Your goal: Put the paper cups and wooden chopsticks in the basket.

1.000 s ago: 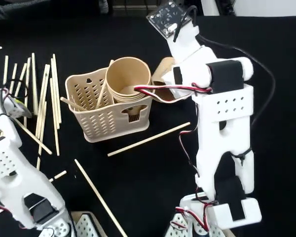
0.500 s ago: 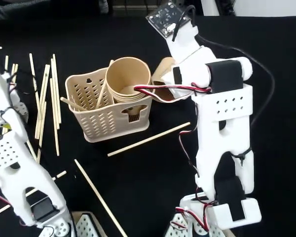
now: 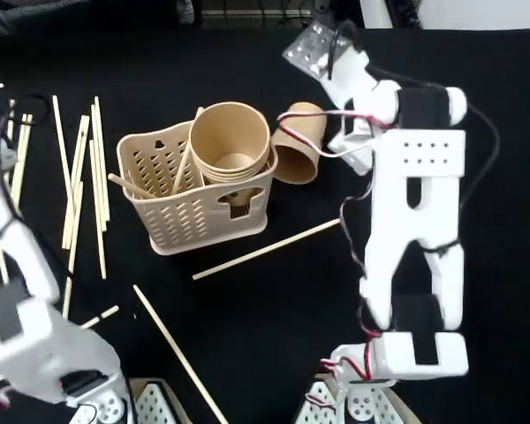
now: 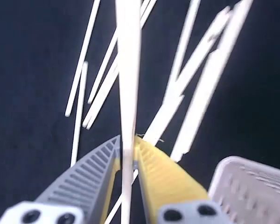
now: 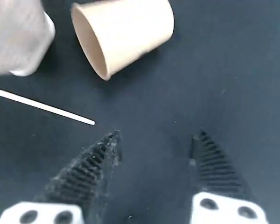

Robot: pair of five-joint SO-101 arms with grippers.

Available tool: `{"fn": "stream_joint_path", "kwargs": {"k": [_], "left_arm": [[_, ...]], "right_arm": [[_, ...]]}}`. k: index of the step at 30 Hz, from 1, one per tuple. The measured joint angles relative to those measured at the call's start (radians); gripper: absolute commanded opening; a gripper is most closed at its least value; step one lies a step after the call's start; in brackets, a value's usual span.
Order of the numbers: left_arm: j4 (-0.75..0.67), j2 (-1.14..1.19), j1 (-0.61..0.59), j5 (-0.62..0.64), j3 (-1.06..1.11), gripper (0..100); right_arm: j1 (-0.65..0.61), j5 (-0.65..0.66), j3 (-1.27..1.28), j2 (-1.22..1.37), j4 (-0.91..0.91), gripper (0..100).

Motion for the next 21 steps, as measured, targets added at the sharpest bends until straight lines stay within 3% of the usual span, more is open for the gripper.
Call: {"fn": "stream_joint_path", "kwargs": {"k": [8,12,17,21], "left_arm": [[-0.374,-0.563,0.181,0.035,0.534,3],[-0.565,-0.848,0.209,0.091,0.792,3],[-0.664,-1.175,0.222,0.19,0.918,3],[-0.786,-1.338,0.328,0.255,0.991,3]], "right_arm": [[-0.017,0.061,0.425,0.011,-0.388,29.8],[-0.017,0.061,0.655,-0.064,-0.601,29.8],[-0.034,0.058,0.934,-0.181,-0.872,29.7],[-0.06,-0.025,1.068,-0.206,-1.074,29.7]]}}
